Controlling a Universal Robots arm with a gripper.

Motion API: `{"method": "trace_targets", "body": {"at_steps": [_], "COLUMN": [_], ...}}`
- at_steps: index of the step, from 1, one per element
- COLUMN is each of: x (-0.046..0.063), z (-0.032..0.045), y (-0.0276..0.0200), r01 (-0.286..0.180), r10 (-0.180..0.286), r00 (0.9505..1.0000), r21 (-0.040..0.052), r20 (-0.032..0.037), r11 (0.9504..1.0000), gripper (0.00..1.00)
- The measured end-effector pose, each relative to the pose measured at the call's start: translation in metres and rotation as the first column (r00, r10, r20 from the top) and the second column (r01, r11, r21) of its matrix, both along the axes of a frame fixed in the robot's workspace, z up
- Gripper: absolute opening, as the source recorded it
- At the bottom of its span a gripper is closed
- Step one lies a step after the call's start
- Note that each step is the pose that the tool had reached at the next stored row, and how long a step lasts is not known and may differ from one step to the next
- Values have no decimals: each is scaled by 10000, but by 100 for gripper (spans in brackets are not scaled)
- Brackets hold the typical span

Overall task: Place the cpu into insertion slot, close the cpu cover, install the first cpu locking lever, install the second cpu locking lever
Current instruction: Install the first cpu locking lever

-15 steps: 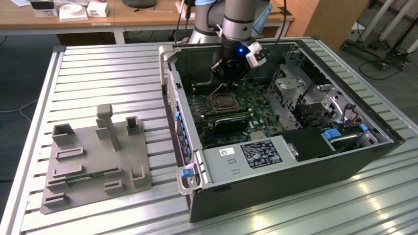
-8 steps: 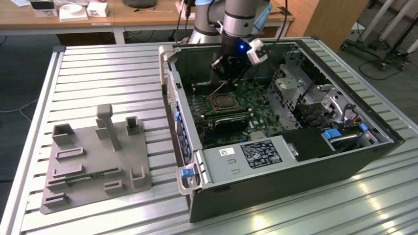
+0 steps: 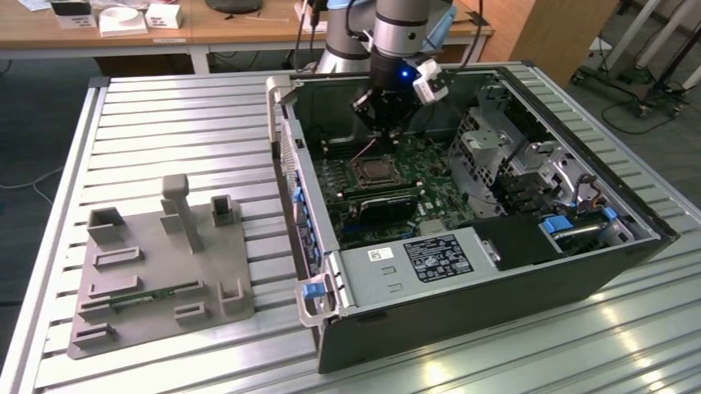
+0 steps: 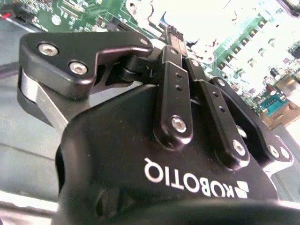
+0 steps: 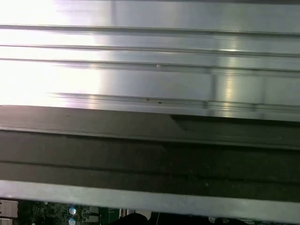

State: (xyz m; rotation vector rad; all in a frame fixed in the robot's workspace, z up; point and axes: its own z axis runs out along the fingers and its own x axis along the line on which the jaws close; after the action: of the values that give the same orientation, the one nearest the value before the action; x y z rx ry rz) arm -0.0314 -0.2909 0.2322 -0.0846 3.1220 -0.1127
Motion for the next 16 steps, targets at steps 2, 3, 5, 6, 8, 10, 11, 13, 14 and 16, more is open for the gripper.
{"method": "trace_targets", "body": {"at_steps": [2, 3, 5, 6, 8, 10, 11, 13, 14, 16], "x": [-17, -18, -18, -19, -19, -18, -18, -18, -19, -51], "z": [12, 14, 14, 15, 14, 10, 8, 8, 9, 8], "y": [-1, -2, -5, -8, -20, -40, -55, -90, -104, -113], "r01": [0, 0, 0, 0, 1, 1, 1, 1, 0, 1], "r10": [0, 0, 0, 0, -1, -1, -1, -1, 0, -1], "r00": [10000, 10000, 10000, 10000, 10000, 10000, 10000, 10000, 10000, 10000], "r21": [14, 17, 18, 16, 14, 13, 13, 13, 12, 15], "r20": [20, 25, 27, 26, 25, 26, 26, 26, 26, 26], "r11": [10000, 10000, 10000, 10000, 10000, 10000, 10000, 10000, 10000, 10000], "gripper": [10, 10, 10, 10, 10, 10, 10, 10, 10, 10]}}
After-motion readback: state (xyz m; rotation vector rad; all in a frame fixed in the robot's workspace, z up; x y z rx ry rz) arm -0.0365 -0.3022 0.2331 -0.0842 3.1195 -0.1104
